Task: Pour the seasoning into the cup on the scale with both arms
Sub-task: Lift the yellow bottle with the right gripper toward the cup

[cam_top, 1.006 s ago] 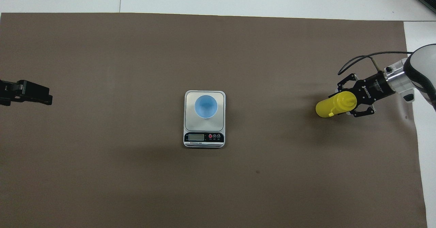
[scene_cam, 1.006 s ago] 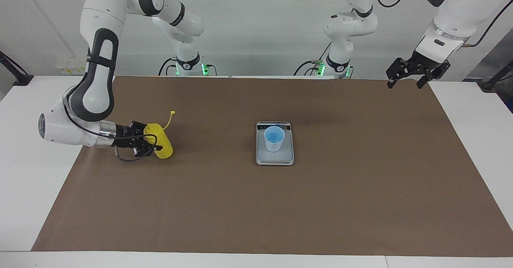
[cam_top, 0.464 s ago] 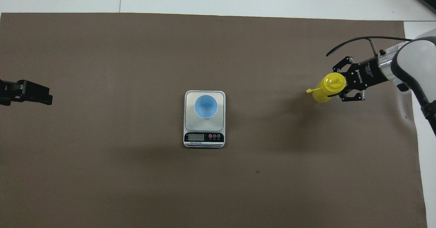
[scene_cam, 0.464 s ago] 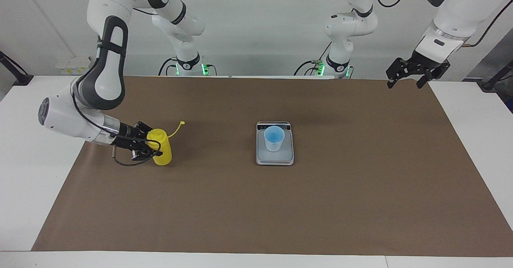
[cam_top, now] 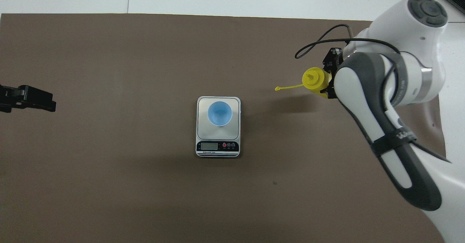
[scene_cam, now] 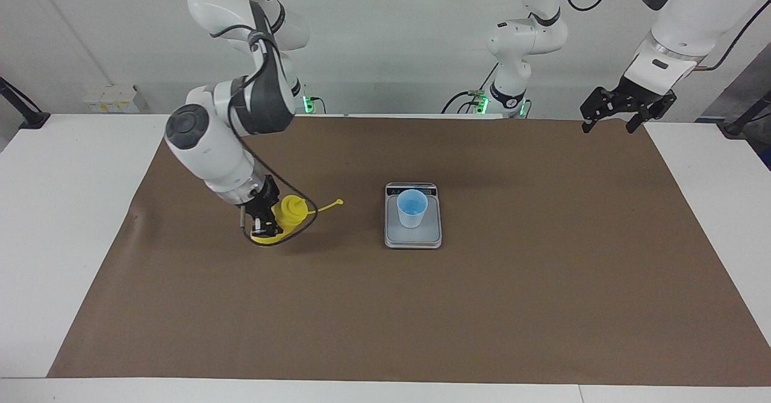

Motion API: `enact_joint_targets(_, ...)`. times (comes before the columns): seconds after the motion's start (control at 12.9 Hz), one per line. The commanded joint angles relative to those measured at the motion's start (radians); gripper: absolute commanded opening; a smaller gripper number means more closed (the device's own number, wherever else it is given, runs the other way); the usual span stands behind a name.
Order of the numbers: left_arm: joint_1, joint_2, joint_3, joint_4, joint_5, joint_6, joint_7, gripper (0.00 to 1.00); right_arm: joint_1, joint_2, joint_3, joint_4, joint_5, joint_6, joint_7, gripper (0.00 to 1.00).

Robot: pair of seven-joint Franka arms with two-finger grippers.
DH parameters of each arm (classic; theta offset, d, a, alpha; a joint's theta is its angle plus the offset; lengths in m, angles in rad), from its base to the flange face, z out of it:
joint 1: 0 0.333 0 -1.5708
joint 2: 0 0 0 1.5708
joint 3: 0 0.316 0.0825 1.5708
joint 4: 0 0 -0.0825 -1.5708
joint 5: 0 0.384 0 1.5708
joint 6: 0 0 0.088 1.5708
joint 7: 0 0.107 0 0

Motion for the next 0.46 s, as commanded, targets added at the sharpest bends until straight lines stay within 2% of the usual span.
enact_joint_targets(0.0, 0.010, -0.015, -0.006, -0.015, 0.014, -0.011, -0.010, 1.00, 0.083, 0.007, -0.003, 0.024, -0.134, 0.091, 0.213, 0.00)
enact_joint_targets(0.39, 0.010, -0.014, -0.006, -0.015, 0.014, -0.011, -0.010, 1.00, 0.181, 0.018, -0.004, 0.007, -0.340, 0.356, 0.307, 0.00)
